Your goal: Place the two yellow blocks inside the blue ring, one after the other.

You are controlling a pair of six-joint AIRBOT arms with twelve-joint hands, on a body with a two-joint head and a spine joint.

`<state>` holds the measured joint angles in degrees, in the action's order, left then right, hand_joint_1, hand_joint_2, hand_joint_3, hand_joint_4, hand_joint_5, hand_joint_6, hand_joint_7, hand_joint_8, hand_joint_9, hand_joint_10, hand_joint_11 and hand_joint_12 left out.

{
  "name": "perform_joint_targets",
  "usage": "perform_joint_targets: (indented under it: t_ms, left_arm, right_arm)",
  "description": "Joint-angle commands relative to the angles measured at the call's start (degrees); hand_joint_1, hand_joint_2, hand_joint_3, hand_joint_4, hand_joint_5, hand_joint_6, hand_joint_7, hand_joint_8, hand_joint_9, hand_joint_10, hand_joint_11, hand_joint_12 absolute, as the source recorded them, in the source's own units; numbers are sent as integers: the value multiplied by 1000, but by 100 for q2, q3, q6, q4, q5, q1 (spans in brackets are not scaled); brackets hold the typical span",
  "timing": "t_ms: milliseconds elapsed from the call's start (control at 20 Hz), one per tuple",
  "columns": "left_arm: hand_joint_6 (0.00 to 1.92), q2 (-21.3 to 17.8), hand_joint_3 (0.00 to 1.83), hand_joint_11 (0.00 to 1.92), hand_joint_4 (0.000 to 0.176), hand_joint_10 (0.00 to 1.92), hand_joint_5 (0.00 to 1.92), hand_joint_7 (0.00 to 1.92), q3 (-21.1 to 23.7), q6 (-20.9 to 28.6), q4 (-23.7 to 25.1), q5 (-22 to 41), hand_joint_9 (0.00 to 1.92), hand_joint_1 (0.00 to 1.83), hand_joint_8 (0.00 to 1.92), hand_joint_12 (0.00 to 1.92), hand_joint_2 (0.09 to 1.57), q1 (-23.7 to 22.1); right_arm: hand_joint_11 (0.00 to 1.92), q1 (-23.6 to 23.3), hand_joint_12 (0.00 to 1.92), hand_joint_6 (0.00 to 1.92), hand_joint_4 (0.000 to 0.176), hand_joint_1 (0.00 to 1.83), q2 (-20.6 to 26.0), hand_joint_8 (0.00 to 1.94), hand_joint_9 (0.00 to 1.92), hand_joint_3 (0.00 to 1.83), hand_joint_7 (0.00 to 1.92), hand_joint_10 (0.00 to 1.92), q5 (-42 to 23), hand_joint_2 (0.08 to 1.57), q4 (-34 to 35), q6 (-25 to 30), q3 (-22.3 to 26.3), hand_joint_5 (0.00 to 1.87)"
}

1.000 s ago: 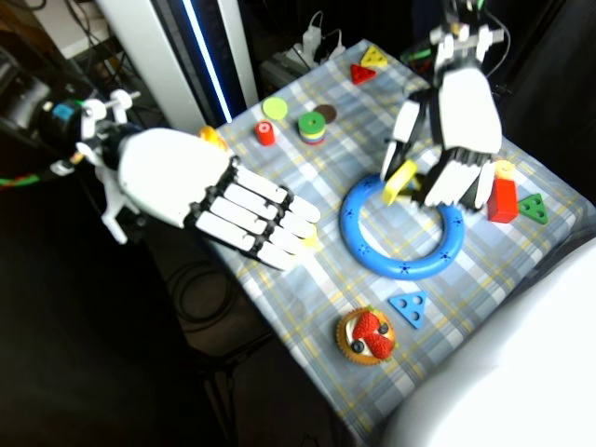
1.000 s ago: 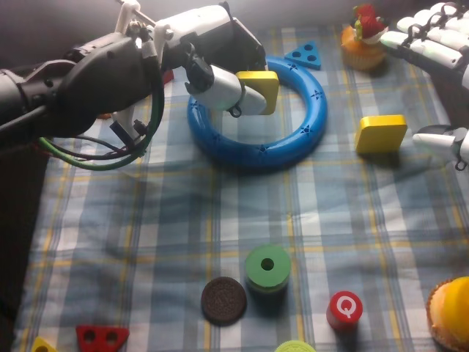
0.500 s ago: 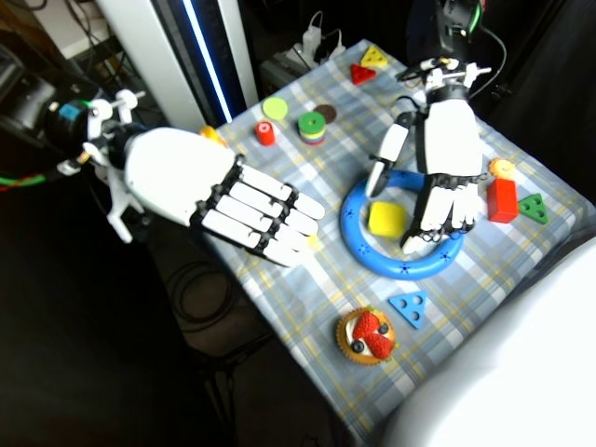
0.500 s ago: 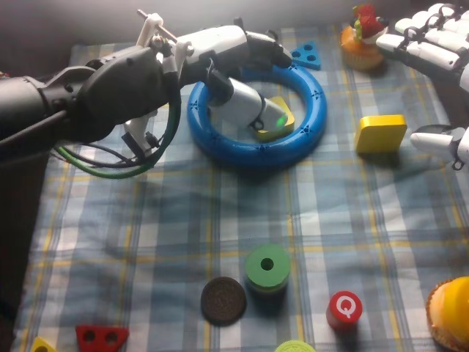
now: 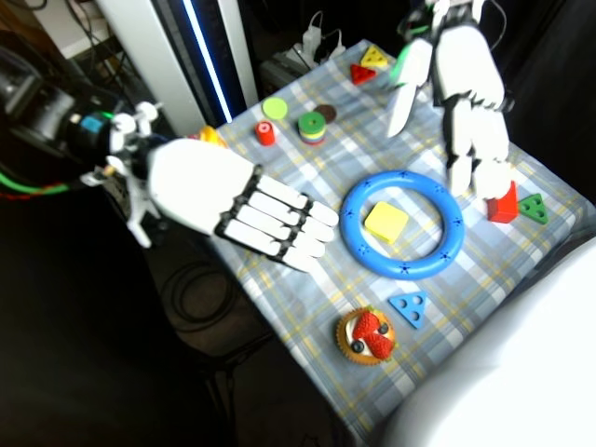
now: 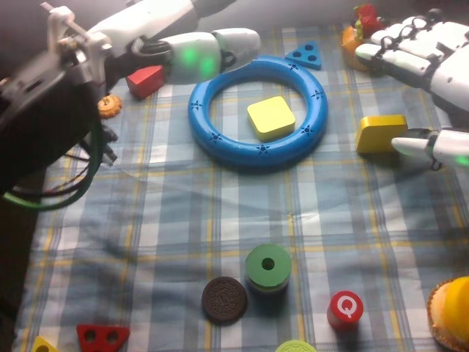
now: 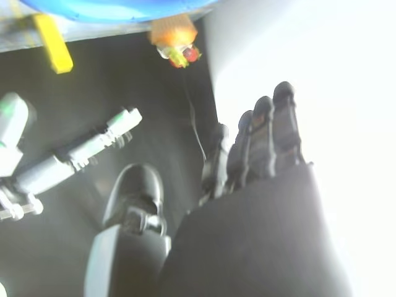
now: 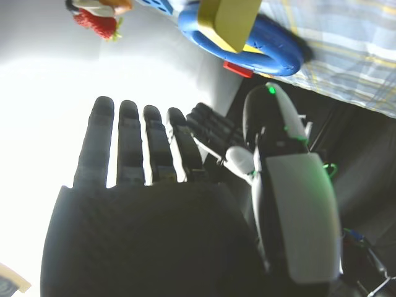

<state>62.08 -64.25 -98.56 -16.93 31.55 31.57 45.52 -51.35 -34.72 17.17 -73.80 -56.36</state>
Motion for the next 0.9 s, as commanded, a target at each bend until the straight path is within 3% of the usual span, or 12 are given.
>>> perform_joint_targets:
  t_ms: [0, 50, 150, 200, 250, 300, 350, 450, 500, 550, 700, 850]
  left_arm:
    - [17, -90, 16, 0, 53, 0, 122, 1, 76, 249, 149, 1088, 0, 217, 0, 0, 1394, 52]
    - [16, -195, 12, 0, 39, 0, 128, 12, 186, 438, 198, 1347, 0, 254, 3, 0, 1401, 193]
    - [12, -334, 6, 0, 45, 0, 127, 38, 326, 641, 246, 1671, 0, 257, 9, 0, 1405, 355]
    - [15, -394, 5, 0, 22, 0, 141, 51, 376, 773, 301, 1821, 0, 328, 11, 0, 1413, 428]
    - [13, -462, 4, 0, 14, 0, 143, 61, 425, 969, 380, 1980, 0, 357, 11, 0, 1417, 505]
    - [16, -507, 1, 0, 26, 0, 157, 71, 461, 1042, 406, 2086, 0, 386, 11, 0, 1414, 546]
    - [15, -549, 2, 0, 22, 0, 162, 79, 500, 1052, 408, 2164, 0, 380, 11, 0, 1416, 576]
    - [18, -635, 1, 0, 15, 0, 184, 89, 567, 1066, 408, 2306, 0, 383, 9, 0, 1419, 635]
    - [14, -674, 2, 0, 14, 0, 187, 105, 594, 1086, 408, 2360, 0, 394, 9, 0, 1422, 670]
    - [15, -704, 2, 0, 11, 0, 193, 104, 615, 1088, 398, 2399, 0, 391, 8, 0, 1423, 706]
    - [16, -818, 0, 0, 0, 0, 202, 101, 707, 1189, 333, 2616, 0, 409, 4, 0, 1420, 910]
    - [13, -916, 0, 0, 9, 0, 203, 83, 818, 1373, 262, 2891, 0, 445, 4, 0, 1416, 1194]
  right_arm:
    - [35, -110, 18, 0, 0, 610, -54, 0, 0, 0, 0, 0, -467, 1280, -42, 3, -67, 0]
    - [6, -152, 466, 0, 0, 621, -132, 7, 44, 0, 28, 20, -331, 1281, -33, 3, -148, 0]
    - [0, -180, 1104, 7, 0, 620, -265, 16, 112, 1, 101, 55, -146, 1293, 48, 3, -291, 22]
    - [0, -186, 1401, 17, 0, 659, -344, 24, 200, 1, 276, 202, -62, 1305, 102, 2, -373, 125]
    - [0, -186, 1557, 43, 0, 727, -445, 106, 254, 1, 524, 600, 49, 1311, 192, 2, -477, 284]
    - [0, -189, 1564, 136, 0, 835, -516, 196, 387, 0, 740, 750, 132, 1311, 240, 2, -556, 506]
    - [0, -194, 1706, 1303, 0, 1075, -571, 1143, 436, 0, 781, 960, 184, 1315, 276, 2, -612, 482]
    - [10, -227, 1881, 1364, 0, 1281, -660, 1342, 567, 1, 834, 1528, 270, 1253, 311, 2, -705, 666]
    - [204, -277, 1860, 1375, 0, 1319, -662, 1353, 615, 0, 828, 1614, 272, 1250, 311, 1, -710, 647]
    - [385, -342, 1838, 1392, 0, 1201, -661, 1413, 634, 2, 825, 1509, 266, 1258, 305, 0, -709, 627]
    - [357, -645, 1883, 1445, 0, 1155, -602, 1511, 628, 5, 781, 1480, 174, 1289, 45, 1, -639, 576]
    - [377, -951, 1906, 1478, 0, 1130, -572, 1537, 530, 0, 740, 1507, 106, 1308, -217, 1, -565, 563]
